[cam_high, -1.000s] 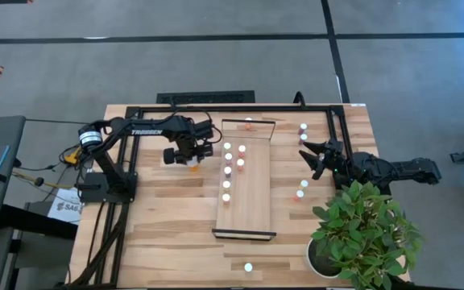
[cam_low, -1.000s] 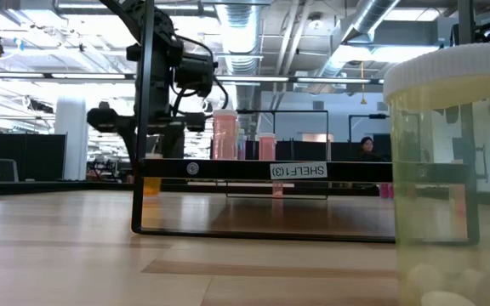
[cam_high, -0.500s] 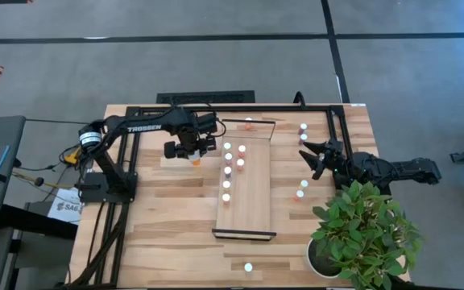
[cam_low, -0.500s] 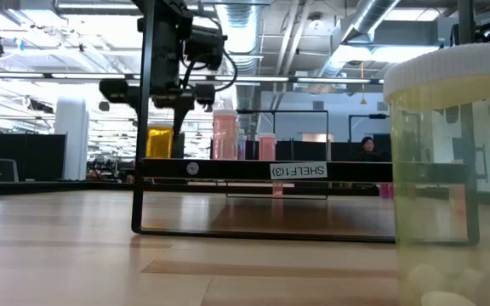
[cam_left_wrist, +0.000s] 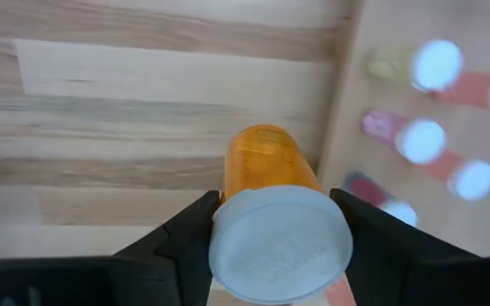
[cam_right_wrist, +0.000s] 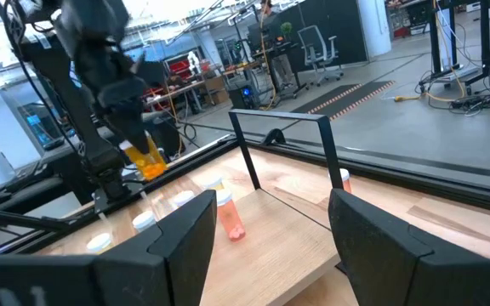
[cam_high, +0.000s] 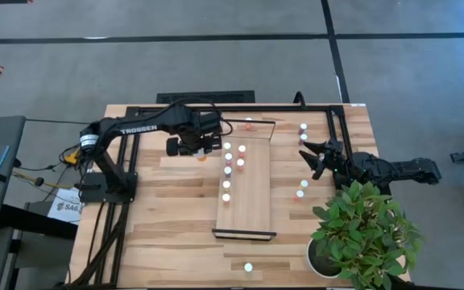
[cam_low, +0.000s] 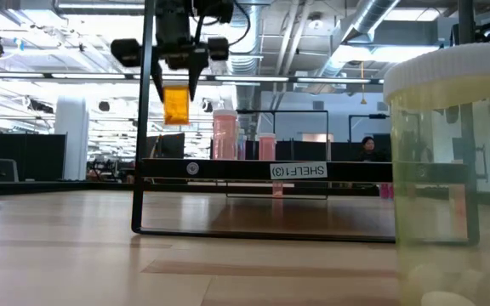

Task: Pick and place medicine bottles onto shelf by color
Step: Put the orange pill bottle on the shelf

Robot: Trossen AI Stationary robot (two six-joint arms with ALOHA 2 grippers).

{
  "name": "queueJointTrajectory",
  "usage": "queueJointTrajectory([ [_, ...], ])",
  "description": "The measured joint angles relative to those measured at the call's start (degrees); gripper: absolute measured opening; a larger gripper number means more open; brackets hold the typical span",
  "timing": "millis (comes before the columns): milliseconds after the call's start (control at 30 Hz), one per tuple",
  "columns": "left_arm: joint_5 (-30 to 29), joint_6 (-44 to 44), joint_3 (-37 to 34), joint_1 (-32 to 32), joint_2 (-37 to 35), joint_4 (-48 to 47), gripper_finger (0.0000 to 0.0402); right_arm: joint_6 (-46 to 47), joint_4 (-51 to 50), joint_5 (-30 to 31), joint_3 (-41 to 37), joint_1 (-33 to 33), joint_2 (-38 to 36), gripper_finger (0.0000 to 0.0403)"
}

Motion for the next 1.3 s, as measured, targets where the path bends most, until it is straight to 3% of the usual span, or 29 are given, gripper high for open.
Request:
queueJointTrajectory([
  [167, -0.4, 0.0, 1.9, -3.5, 0.0, -0.2, 0.0171, 0.0, 0.0, 0.0, 0.0, 0.0, 0.0, 0.0251],
  [400, 0.0, -0.9, 3.9, -9.0, 0.0, -0.5, 0.0185, 0.0, 0.0, 0.0, 0.0, 0.0, 0.0, 0.0251],
  [833, 0.1, -14.0, 4.3, -19.9, 0.0, 1.1, 0.018, 0.0, 0.0, 0.0, 0.0, 0.0, 0.0, 0.0251],
  [1100, 0.1, -22.9, 4.3, -23.3, 0.0, 4.3, 0.0184, 0.0, 0.0, 0.0, 0.0, 0.0, 0.0, 0.0251],
  [1300, -0.3, -24.6, 4.2, -24.5, 0.0, 8.1, 0.0183, 0.0, 0.0, 0.0, 0.0, 0.0, 0.0, 0.0251],
])
